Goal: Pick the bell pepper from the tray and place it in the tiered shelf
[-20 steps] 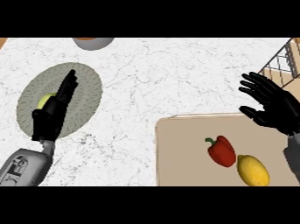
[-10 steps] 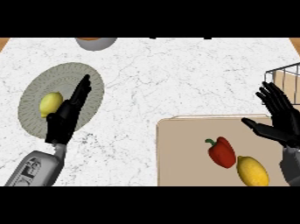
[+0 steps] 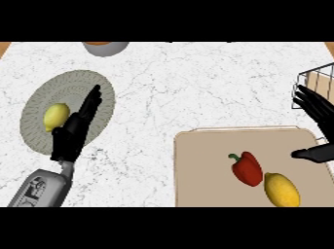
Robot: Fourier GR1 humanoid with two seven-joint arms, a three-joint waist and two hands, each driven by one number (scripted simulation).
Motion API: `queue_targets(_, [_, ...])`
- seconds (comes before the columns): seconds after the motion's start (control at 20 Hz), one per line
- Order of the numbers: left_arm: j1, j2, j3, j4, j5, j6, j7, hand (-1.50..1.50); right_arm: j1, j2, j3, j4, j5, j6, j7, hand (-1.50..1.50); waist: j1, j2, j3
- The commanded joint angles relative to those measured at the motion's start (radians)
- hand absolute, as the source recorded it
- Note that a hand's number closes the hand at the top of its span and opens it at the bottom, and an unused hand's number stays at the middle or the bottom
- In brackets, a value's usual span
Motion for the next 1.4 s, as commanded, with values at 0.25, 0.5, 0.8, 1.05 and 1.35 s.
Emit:
queue_targets(0.25, [0.027, 0.012, 0.021, -0.027, 0.001, -0.029, 0.024, 0.00, -0.002, -0.182, 0.073, -0.258, 0.096, 0.090, 0.206, -1.50, -0.009, -0.007, -0.005])
queue_targets(0.5, [0.004, -0.021, 0.012, -0.012, -0.037, 0.017, 0.018, 0.00, -0.039, -0.299, 0.157, -0.434, 0.172, 0.171, 0.348, -1.50, -0.021, -0.011, -0.006])
queue_targets(0.8, [0.015, -0.003, 0.061, 0.008, -0.016, -0.056, -0.007, 0.00, -0.013, -0.297, 0.118, -0.603, 0.188, 0.159, 0.539, -1.50, -0.008, -0.004, -0.005])
queue_targets(1.05, [0.002, -0.022, 0.079, -0.002, -0.052, -0.071, 0.025, 0.00, 0.056, -0.194, 0.118, -0.735, 0.235, 0.140, 0.641, -1.50, -0.004, -0.003, -0.004])
queue_targets(1.35, [-0.009, -0.068, 0.113, 0.009, -0.080, -0.093, 0.029, 0.00, 0.158, -0.147, 0.010, -0.843, 0.277, 0.196, 0.663, -1.50, -0.007, -0.002, -0.004])
